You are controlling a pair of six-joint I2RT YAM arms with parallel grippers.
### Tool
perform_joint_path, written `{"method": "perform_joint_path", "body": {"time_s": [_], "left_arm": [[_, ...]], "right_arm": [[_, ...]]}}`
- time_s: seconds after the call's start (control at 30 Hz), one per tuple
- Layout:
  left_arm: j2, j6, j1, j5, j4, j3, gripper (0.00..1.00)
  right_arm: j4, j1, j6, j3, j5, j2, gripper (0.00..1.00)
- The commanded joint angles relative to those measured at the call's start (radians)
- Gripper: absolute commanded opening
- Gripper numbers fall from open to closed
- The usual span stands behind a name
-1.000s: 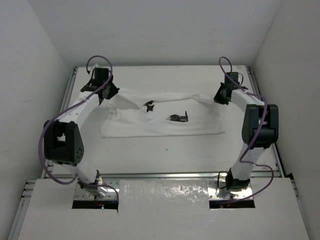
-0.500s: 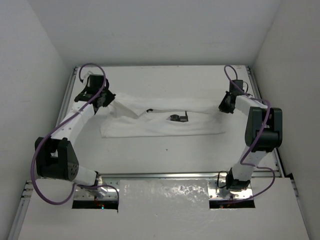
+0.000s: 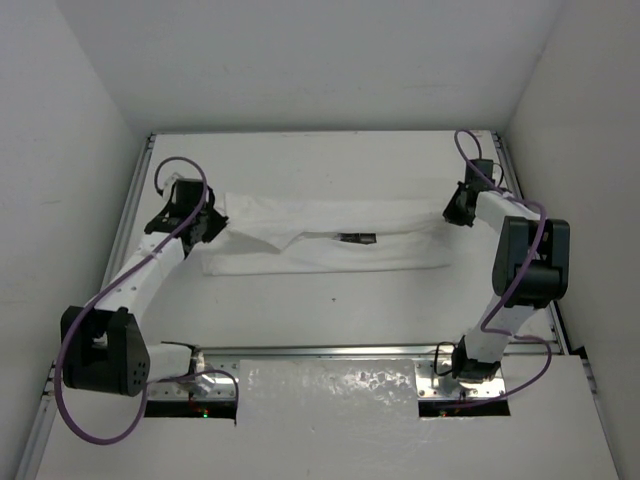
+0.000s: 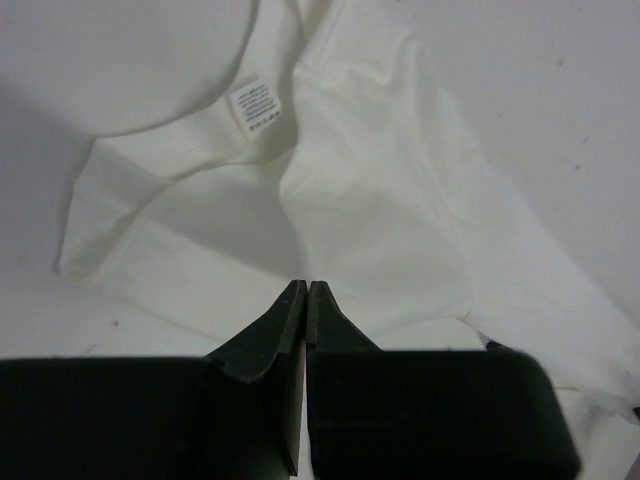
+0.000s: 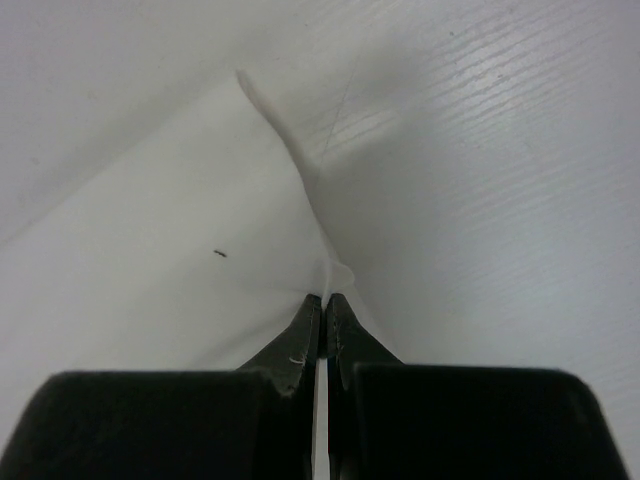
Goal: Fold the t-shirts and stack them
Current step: Fold the other side of the tshirt into a rectangle
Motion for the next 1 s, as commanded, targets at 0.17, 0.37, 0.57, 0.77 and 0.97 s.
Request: {"method": "perform_joint_path", "body": {"time_s": [0.17, 0.37, 0.57, 0.77, 0.97], "left_arm": [[-0.017, 0.006, 0.013, -0.001, 0.076, -0.117, 0.0], [-0.002, 0.006, 0.013, -0.022, 0.112, -0.184, 0.0], [0.017, 0.002, 0.013, -0.055, 0.116, -0.209, 0.0], [0.011, 0.009, 0.011, -0.044, 0.139, -0.224, 0.0], [0.032, 0.016, 0.01, -0.053, 0.168, -0.258, 0.0]], "right_arm": [[-0.02, -0.005, -0.032, 0.022, 0.005, -0.003, 0.0], [-0.022, -0.005, -0.034, 0.041, 0.014, 0.045, 0.0], [-0.057, 0.001, -0.039, 0.076, 0.015, 0.071, 0.01], [0.022, 0.2, -0.014, 0.012, 0.077, -0.053, 0.87], [0.093, 0.35, -0.052, -0.059, 0.139, -0.15, 0.99]]}}
